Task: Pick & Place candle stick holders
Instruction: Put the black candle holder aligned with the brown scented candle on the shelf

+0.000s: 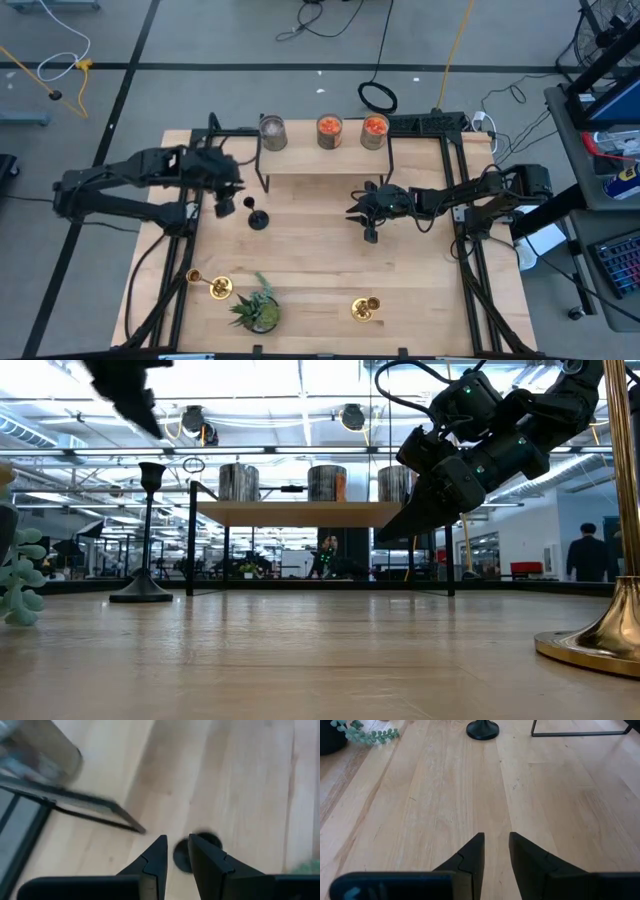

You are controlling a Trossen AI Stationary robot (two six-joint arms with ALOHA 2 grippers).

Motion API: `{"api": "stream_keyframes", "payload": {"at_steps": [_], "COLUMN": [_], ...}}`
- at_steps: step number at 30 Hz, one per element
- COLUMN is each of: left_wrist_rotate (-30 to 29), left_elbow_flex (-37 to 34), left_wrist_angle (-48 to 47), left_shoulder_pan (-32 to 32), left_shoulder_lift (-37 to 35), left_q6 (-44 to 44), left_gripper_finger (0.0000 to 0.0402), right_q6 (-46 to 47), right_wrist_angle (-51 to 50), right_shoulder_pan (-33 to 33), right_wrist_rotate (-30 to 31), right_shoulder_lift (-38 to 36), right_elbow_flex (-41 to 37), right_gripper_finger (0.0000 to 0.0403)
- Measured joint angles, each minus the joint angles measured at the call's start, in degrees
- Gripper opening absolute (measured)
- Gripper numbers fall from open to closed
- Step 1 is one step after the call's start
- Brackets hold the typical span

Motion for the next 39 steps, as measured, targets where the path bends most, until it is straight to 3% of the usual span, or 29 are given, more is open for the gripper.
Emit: {"api": "stream_keyframes", "payload": {"at_steps": [8,12,24,32,39], "left_wrist_rotate": [0.5,0.9,0.6,0.4,0.8], "left_elbow_flex": [-14.8,-14.4,-14.5,-14.5,-14.5], "left_wrist_angle": [7.0,9.8,9.5,3.1,3.0], "left_shoulder_pan": [-1.1,-1.1,-1.1,-1.2,-3.4], "left_shoulder_lift": [-8.6,-7.7,-3.0,0.6,5.2], "left_q6": [1.4,1.7,-11.7,-23.0,-22.7], "left_gripper_finger": [0.0085,0.0085,0.0085,0.0085,0.0085], "right_q6": [-0.1,-0.3,-2.1,-3.9,-9.3], "right_wrist_angle": [0.0,0.0,0.4,1.3,4.5], "right_shoulder_pan": [0.0,0.0,0.0,0.0,0.0], "right_wrist_rotate": [0.1,0.1,0.1,0.0,-0.1], "right_shoulder_lift": [0.0,0.0,0.0,0.0,0.0], "right_elbow_flex": [0.0,0.0,0.0,0.0,0.0], "right_gripper_finger": [0.0084,0.0084,0.0084,0.0084,0.0084]}}
